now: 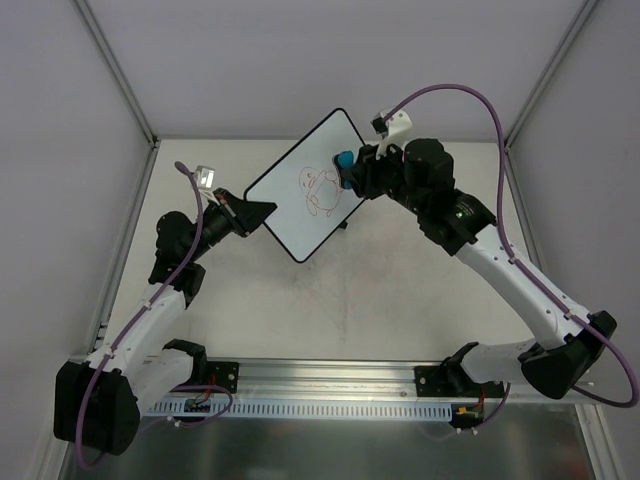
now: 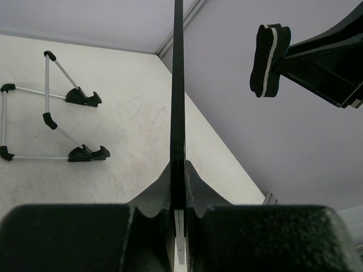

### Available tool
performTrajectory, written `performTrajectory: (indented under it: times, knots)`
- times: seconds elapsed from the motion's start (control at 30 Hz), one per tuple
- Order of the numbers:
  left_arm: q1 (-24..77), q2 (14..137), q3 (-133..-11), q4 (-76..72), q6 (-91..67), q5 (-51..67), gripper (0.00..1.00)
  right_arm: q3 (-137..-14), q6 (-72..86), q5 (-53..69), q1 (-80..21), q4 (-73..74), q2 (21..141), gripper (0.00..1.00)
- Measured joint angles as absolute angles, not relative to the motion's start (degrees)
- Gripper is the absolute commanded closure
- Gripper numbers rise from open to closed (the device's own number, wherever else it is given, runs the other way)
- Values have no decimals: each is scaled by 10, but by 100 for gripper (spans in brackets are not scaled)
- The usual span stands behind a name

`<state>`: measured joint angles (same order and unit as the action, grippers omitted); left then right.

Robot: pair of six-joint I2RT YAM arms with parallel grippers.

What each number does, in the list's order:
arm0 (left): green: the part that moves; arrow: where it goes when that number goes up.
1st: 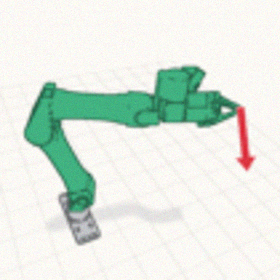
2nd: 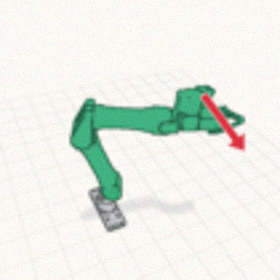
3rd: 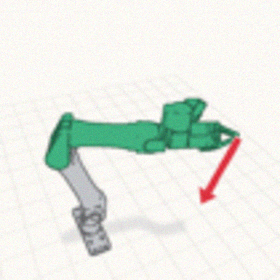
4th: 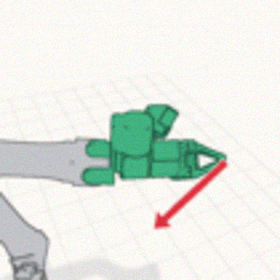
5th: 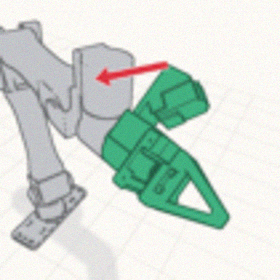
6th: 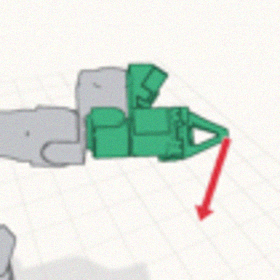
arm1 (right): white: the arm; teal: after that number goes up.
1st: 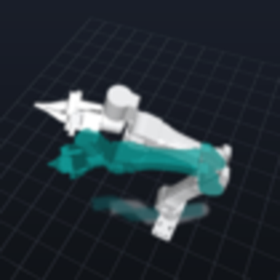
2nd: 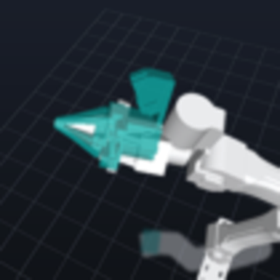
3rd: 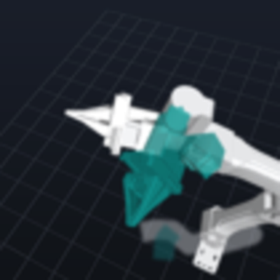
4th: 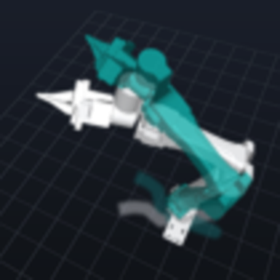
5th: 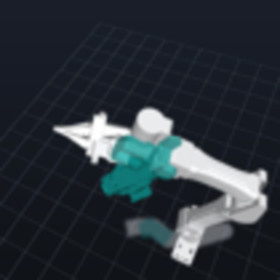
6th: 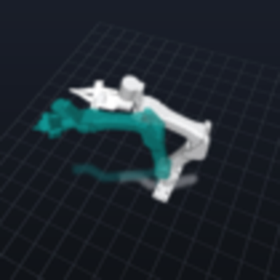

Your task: Erase the whiteboard

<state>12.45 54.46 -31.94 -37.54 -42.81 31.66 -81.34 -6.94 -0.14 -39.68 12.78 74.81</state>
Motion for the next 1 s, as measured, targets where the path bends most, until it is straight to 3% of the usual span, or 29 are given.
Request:
performTrajectory:
  times: [0.47,0.77,1.0]
  knots:
    - [128,543,-295,-391,-394,284,100,-747,-85,-38,-406,120,738,100]
    - [128,671,-287,-501,-419,211,100,-669,-70,-73,-378,96,645,100]
    - [128,776,-282,-618,-455,173,100,-570,-23,-38,-309,77,646,100]
